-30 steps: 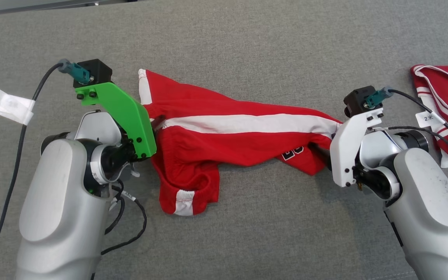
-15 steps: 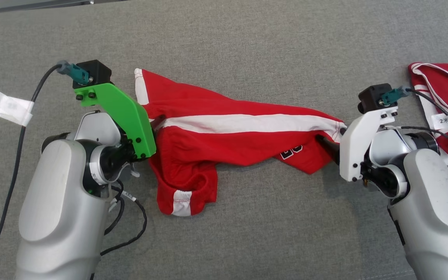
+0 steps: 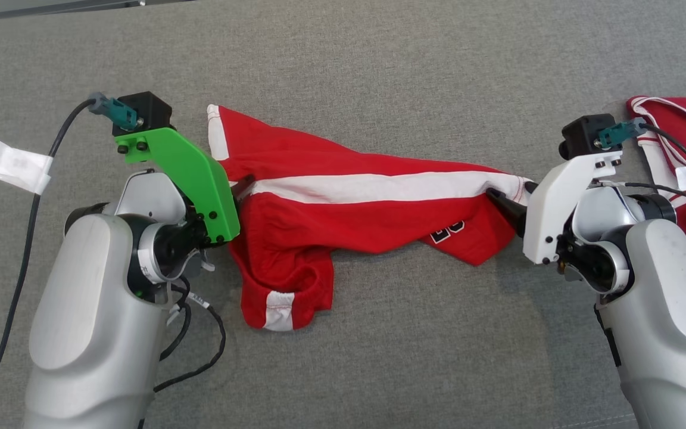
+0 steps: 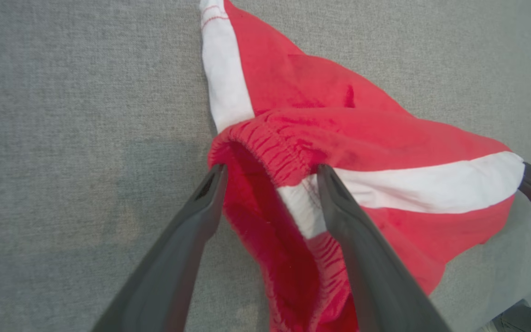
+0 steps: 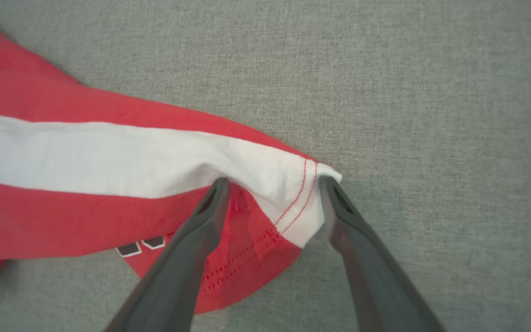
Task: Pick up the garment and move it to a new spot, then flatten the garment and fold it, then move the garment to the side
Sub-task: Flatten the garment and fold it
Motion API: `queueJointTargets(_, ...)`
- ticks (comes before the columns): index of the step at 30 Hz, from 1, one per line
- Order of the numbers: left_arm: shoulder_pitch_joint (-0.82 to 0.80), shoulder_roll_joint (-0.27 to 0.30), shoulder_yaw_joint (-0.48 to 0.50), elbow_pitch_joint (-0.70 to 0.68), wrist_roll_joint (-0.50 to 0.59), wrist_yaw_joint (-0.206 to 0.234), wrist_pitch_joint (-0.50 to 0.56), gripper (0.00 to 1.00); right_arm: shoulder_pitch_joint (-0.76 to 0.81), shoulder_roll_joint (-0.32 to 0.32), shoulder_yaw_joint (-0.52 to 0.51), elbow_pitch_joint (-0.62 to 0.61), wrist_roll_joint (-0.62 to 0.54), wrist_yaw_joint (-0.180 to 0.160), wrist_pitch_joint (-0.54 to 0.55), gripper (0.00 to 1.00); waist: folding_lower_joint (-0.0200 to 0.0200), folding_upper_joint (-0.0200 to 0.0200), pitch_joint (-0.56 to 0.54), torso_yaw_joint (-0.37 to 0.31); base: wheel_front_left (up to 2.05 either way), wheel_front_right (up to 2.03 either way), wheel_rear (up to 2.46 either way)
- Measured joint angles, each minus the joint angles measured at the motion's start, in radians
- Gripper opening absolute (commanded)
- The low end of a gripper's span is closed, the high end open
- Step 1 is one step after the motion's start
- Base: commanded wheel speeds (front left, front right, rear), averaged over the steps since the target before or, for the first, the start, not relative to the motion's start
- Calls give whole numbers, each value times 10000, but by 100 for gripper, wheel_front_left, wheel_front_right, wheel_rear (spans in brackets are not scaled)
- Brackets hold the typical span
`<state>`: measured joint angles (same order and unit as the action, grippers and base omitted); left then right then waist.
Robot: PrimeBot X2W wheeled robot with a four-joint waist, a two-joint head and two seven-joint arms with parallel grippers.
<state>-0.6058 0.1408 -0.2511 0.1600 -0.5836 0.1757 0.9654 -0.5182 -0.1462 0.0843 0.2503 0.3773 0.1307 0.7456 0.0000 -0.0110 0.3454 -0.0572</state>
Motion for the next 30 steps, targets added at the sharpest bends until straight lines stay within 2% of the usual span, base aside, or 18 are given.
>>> queueJointTargets(6, 4, 19, 21, -56, -42, 17, -31, 100, 57, -127, -240, -142, -50, 0, 56, 100, 0, 0, 39, -35, 0, 0, 0)
queueJointTargets(18, 3, 58, -10, -138, -125, 35, -71, 100, 214, 123, -295, 6, -194, 0, -25, 100, 0, 0, 174, 31, 0, 0, 0)
queueJointTargets(20, 3, 65, -10, -136, -127, 35, -73, 100, 213, 142, -295, 59, -209, 0, -90, 68, 0, 0, 168, 31, 0, 0, 0)
queueJointTargets(21, 2, 69, -8, -142, -128, 35, -75, 100, 213, 140, -290, 81, -224, 0, -105, 45, 0, 0, 167, 27, 0, 0, 0)
queueJointTargets(24, 2, 71, -12, -151, -159, 35, -77, 100, 213, 140, -295, 134, -255, 0, -188, 21, 0, 0, 164, 24, 0, 0, 0)
queueJointTargets(29, 3, 69, -12, -163, -263, 35, -86, 100, 211, 157, -334, 238, -282, 2, -265, 34, 0, 0, 149, 10, 0, 0, 0)
queueJointTargets(30, 3, 69, -19, -165, -290, 35, -84, 100, 209, 165, -353, 261, -286, 2, -276, 33, 0, 0, 147, 11, 0, 0, 0)
